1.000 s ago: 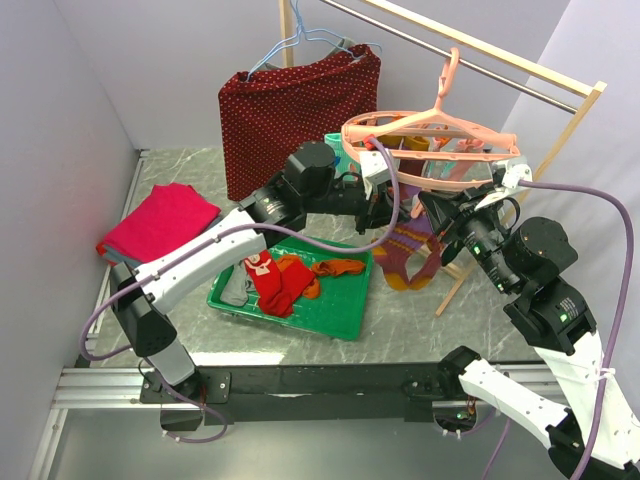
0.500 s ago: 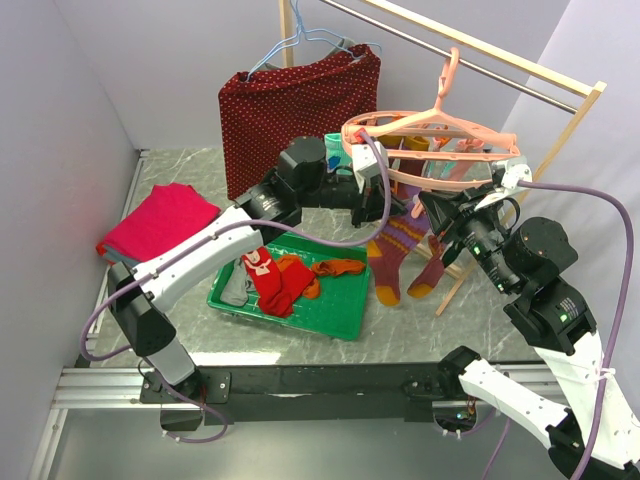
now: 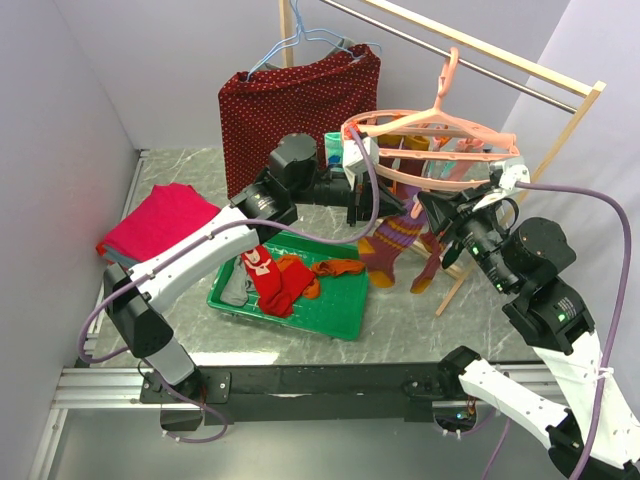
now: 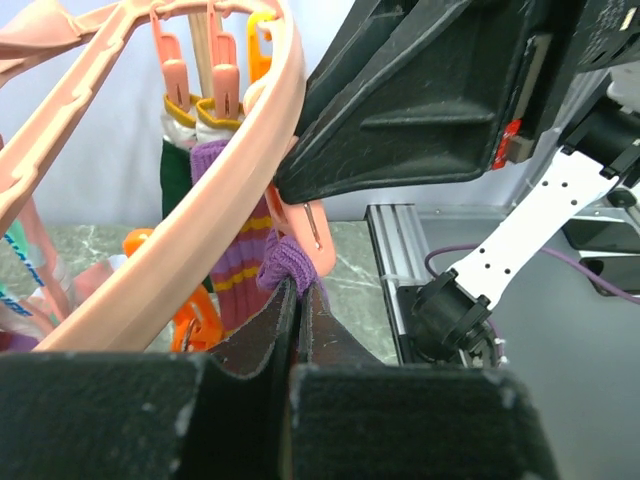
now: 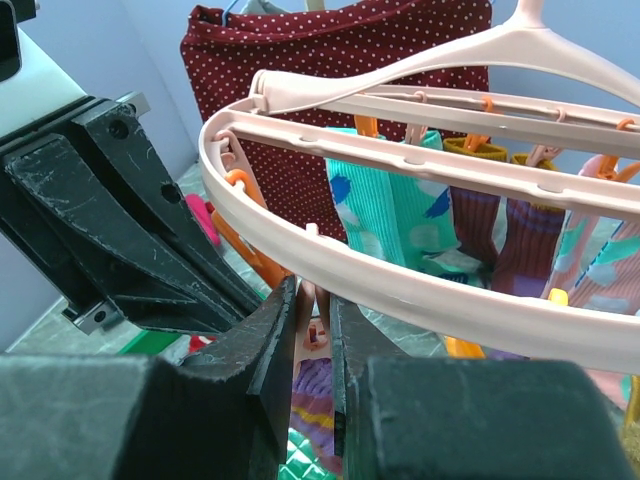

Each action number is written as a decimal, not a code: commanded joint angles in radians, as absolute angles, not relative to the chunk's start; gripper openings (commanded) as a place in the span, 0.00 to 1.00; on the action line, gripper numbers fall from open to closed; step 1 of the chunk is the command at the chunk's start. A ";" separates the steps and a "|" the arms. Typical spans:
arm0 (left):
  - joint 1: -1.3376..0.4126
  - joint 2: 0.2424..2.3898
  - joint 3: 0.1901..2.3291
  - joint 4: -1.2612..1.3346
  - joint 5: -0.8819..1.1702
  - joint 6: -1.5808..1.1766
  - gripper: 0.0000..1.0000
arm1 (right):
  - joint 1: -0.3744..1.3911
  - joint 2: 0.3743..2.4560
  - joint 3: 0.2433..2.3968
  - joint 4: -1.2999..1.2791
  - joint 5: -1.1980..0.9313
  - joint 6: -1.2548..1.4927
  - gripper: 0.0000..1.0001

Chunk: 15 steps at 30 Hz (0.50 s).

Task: Clip the socks to the hanger
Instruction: Clamp the sock onto the hanger.

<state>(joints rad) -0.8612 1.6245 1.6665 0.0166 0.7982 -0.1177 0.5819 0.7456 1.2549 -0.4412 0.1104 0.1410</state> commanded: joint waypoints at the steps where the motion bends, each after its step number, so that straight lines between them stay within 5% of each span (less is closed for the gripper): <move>1: -0.861 1.586 1.675 0.104 0.853 -0.156 0.01 | 0.581 0.735 1.247 -0.399 0.078 0.123 0.18; 8: -0.861 1.598 1.672 0.112 0.833 -0.173 0.02 | 0.580 0.719 1.250 -0.400 0.080 0.120 0.62; 15: -0.859 1.605 1.672 0.091 0.812 -0.190 0.35 | 0.583 0.698 1.247 -0.402 0.126 0.126 0.74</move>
